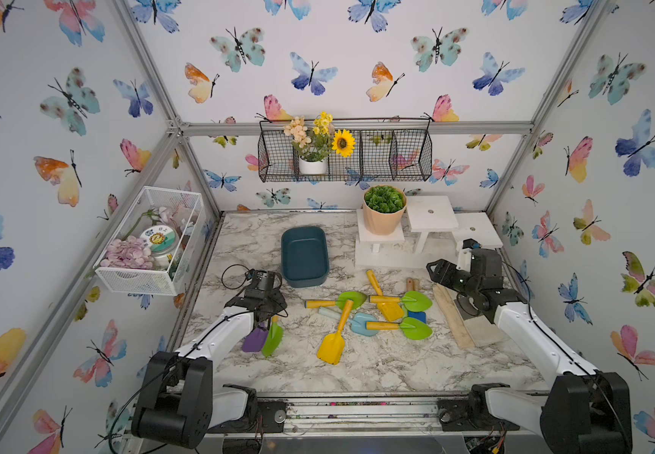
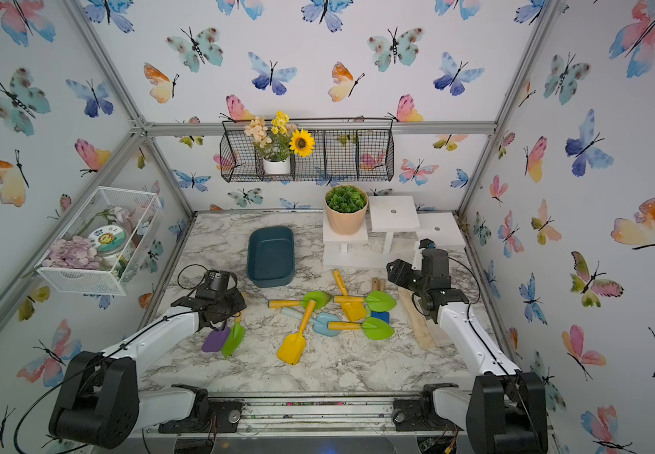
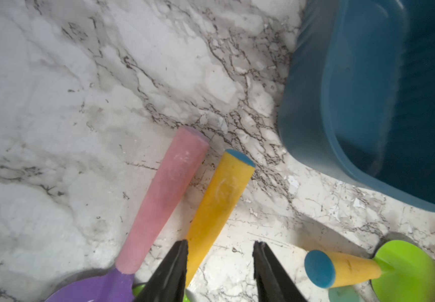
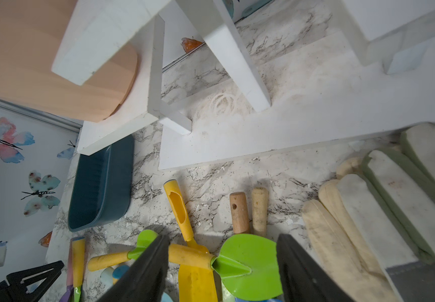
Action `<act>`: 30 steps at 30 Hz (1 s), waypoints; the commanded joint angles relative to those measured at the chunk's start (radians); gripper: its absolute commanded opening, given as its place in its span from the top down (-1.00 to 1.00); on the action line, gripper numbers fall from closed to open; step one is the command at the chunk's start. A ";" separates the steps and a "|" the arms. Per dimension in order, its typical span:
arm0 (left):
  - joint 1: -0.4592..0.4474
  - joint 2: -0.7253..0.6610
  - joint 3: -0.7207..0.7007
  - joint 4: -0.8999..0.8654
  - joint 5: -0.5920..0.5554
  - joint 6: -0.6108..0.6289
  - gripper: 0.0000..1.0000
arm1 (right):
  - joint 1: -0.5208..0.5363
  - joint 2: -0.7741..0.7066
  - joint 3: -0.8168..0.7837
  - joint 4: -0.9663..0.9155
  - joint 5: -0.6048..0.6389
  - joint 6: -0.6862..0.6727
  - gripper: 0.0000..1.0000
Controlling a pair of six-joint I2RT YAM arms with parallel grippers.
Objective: Put the shovel into the storage box
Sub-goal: Pick up the shovel from the center of the board.
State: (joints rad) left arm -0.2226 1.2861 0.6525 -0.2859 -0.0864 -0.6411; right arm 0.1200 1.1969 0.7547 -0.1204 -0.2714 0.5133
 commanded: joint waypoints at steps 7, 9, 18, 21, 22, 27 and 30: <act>-0.003 0.124 0.008 -0.003 -0.049 -0.008 0.07 | 0.023 0.002 -0.018 -0.008 -0.035 -0.002 -0.38; -0.002 0.142 0.007 0.003 -0.052 -0.004 0.07 | 0.025 0.004 -0.020 -0.006 -0.035 0.002 -0.38; -0.026 0.167 -0.018 0.034 -0.046 0.016 0.17 | 0.036 0.019 -0.029 0.019 -0.031 0.023 -0.37; -0.039 0.168 -0.015 0.031 -0.050 0.026 0.32 | 0.041 0.024 -0.022 0.023 -0.030 0.024 -0.37; -0.041 0.169 -0.014 0.030 -0.052 0.029 0.37 | 0.042 0.027 -0.020 0.024 -0.030 0.024 -0.37; -0.048 0.162 -0.008 0.018 -0.064 0.040 0.54 | 0.050 0.038 -0.007 0.027 -0.028 0.024 -0.37; -0.060 0.152 0.006 -0.004 -0.079 0.047 0.60 | 0.052 0.043 -0.002 0.031 -0.025 0.024 -0.37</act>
State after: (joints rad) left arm -0.2703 1.4429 0.6464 -0.2531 -0.1215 -0.6125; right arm 0.1638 1.2304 0.7338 -0.1101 -0.2878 0.5312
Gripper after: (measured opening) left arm 0.247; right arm 0.687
